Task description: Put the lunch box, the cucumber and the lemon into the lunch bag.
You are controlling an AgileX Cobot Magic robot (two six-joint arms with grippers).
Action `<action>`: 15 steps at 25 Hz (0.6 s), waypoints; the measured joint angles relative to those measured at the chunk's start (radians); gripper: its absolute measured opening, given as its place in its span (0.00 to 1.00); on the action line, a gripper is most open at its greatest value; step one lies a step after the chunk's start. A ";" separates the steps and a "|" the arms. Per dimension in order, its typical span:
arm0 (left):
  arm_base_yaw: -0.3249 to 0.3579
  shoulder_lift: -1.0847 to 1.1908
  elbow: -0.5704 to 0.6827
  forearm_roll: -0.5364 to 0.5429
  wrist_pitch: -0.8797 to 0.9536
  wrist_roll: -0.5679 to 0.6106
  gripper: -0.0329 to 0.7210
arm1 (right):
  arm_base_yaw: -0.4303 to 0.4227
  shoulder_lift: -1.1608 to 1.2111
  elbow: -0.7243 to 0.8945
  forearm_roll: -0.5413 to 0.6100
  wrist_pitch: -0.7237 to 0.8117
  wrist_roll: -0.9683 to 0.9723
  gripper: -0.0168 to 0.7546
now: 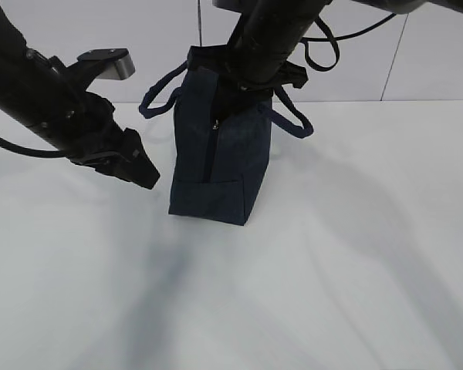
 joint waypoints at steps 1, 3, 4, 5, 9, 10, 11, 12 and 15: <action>0.000 0.000 0.000 0.000 0.000 0.000 0.51 | 0.000 0.000 0.000 0.000 0.000 0.000 0.31; 0.000 0.000 0.000 0.000 0.000 0.000 0.51 | 0.000 0.002 0.000 0.000 0.000 0.000 0.31; 0.000 0.000 0.000 0.000 0.000 0.000 0.51 | 0.000 0.002 0.000 0.000 -0.004 0.000 0.31; 0.000 0.000 0.000 0.000 0.000 0.000 0.51 | 0.000 0.002 0.000 0.000 -0.007 0.000 0.31; 0.000 0.000 0.000 0.000 0.002 0.000 0.51 | 0.000 0.004 0.000 0.002 -0.022 0.004 0.31; 0.000 0.000 0.000 0.000 0.002 0.000 0.51 | 0.000 0.008 0.000 0.014 -0.022 0.004 0.31; 0.000 0.000 0.000 0.000 0.002 0.000 0.51 | 0.000 0.013 0.000 0.028 -0.022 0.004 0.31; 0.000 0.000 0.000 0.000 0.002 0.000 0.51 | 0.000 0.021 -0.001 0.039 -0.022 0.004 0.31; 0.000 0.000 0.000 0.000 0.008 0.000 0.51 | 0.000 0.042 -0.001 0.059 -0.022 0.004 0.31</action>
